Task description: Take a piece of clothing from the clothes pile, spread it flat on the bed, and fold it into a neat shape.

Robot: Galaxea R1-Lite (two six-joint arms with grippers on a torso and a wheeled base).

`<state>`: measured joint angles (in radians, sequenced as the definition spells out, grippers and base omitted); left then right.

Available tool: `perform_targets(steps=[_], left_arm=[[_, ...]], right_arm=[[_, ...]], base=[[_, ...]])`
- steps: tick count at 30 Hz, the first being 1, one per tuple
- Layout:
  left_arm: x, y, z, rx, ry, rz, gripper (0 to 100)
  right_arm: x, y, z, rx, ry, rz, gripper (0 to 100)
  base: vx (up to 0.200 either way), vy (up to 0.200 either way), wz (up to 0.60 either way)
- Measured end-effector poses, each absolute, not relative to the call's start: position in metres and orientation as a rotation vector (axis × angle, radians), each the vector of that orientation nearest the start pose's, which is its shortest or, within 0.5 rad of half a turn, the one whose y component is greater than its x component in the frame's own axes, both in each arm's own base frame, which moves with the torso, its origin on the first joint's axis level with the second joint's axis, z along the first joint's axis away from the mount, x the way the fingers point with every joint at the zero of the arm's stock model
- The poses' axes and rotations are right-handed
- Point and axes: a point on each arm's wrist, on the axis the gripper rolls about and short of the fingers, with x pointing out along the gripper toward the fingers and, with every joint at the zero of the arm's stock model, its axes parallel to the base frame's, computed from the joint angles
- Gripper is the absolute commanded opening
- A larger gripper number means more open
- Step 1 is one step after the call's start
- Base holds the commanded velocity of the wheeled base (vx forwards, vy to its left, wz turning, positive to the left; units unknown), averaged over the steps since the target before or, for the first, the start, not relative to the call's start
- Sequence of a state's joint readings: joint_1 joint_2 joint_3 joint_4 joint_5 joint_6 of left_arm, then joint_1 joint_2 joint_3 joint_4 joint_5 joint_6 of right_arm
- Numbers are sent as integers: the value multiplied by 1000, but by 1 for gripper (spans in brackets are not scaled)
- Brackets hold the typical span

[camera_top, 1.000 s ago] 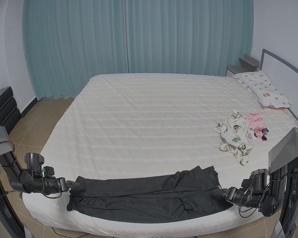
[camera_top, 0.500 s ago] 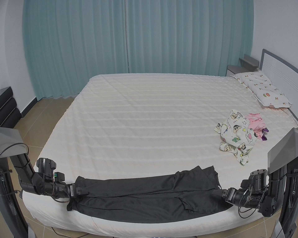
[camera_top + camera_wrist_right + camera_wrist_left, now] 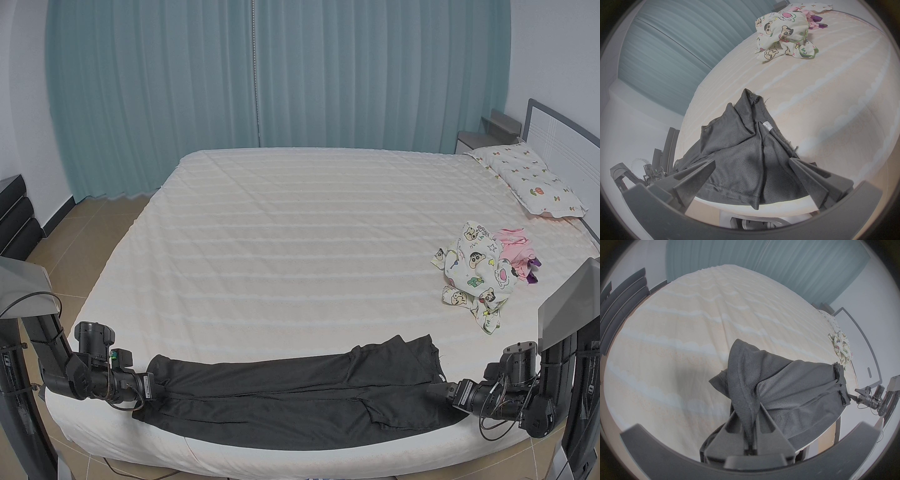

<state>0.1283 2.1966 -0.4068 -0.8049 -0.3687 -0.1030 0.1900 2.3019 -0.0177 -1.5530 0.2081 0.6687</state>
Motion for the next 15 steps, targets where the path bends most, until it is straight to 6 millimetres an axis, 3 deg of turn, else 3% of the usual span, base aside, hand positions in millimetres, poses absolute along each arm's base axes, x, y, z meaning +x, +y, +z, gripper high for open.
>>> perform_targets(steps=[14,15], left_arm=[[260,23,-23,-378,974,-154,0],[260,23,-23,-378,974,-154,0]], right_arm=[[214,46,-26,636,835,120,100],[214,46,-26,636,835,120,100]], base=[[0,0,0],[-200,0,0]])
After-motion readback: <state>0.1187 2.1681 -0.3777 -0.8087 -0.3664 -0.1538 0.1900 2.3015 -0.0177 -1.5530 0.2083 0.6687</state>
